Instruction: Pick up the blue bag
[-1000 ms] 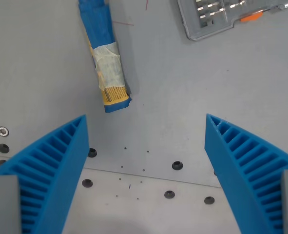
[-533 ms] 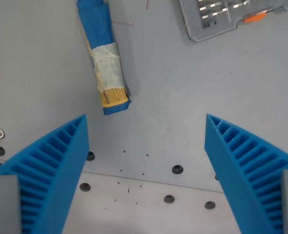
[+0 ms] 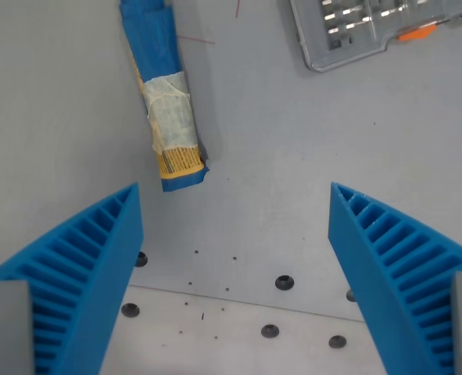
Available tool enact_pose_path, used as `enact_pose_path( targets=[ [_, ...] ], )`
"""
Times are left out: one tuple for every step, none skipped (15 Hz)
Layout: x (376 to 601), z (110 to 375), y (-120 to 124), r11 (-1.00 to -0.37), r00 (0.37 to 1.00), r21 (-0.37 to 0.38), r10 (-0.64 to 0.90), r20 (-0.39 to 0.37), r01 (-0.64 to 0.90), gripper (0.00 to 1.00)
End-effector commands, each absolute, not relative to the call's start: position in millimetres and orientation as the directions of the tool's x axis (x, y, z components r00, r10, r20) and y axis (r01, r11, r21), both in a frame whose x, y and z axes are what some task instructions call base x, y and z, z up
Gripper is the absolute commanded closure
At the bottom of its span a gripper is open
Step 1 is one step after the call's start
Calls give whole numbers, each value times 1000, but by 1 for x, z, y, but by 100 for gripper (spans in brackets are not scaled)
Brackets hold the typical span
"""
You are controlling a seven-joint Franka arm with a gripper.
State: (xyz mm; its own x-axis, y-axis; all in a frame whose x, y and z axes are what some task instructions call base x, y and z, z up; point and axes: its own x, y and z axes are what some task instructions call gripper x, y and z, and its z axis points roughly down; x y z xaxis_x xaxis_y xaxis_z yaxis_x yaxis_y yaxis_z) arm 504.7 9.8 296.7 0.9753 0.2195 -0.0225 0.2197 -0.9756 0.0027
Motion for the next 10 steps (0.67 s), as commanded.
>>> enact_pose_path(
  targets=[
    [500,290,6,-967,963,11,256,79,256,0],
    [499,287,6,-966,963,11,259,80,259,0],
    [499,285,6,-965,962,11,261,82,261,0],
    [499,283,6,-965,961,11,262,83,262,0],
    [498,281,6,-964,961,10,264,83,264,0],
    [498,278,6,-964,960,10,266,85,266,0],
    [497,276,6,-964,960,10,267,86,267,0],
    [497,274,6,-963,960,10,268,85,268,0],
    [497,272,6,-963,960,10,268,86,268,0],
    [496,270,6,-963,960,10,268,87,268,0]
  ],
)
